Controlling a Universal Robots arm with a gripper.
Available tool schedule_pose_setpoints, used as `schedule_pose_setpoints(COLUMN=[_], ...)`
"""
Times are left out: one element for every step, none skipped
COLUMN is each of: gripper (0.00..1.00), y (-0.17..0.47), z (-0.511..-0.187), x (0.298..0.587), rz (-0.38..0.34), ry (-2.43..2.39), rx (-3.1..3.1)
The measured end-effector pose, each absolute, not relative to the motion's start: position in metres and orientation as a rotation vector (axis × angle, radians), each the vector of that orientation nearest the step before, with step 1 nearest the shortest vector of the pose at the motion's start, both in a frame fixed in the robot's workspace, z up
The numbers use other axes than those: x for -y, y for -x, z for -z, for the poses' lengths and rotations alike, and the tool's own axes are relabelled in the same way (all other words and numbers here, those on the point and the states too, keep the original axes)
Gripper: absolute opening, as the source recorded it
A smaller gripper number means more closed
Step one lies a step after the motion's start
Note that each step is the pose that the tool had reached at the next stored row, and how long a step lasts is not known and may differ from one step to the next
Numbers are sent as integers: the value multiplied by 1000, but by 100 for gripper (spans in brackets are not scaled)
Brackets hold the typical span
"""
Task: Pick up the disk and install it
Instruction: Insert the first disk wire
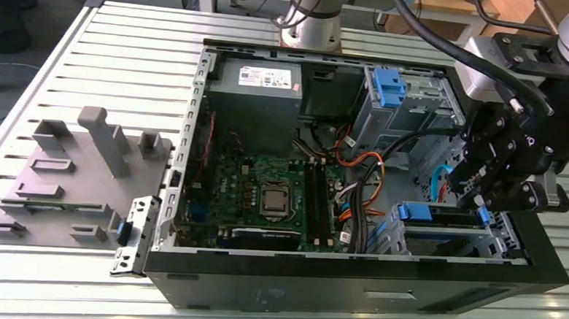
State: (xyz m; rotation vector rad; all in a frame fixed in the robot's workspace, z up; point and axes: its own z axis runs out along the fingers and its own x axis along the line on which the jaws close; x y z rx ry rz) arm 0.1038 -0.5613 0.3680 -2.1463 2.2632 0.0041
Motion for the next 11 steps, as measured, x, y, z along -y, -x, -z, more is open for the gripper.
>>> schedule_pose_setpoints(gripper=[42, 42, 42, 42, 42, 42, 42, 42, 42, 42, 42], y=[-104, -104, -104, -104, -104, -104, -105, -105, -106, -106, -108], z=[-368, -367, -367, -366, -365, -363, -362, -361, -360, -360, -359], x=[560, 559, 558, 557, 557, 556, 556, 555, 555, 555, 554], rz=[-4, -4, -4, -4, -4, -4, -4, -4, -4, -4, -4], ry=[2146, 2146, 2146, 2146, 2146, 2146, 2146, 2146, 2146, 2146, 2146], rx=[-2263, -2263, -2263, -2263, -2263, -2263, -2263, -2263, -2263, -2263, -2263])
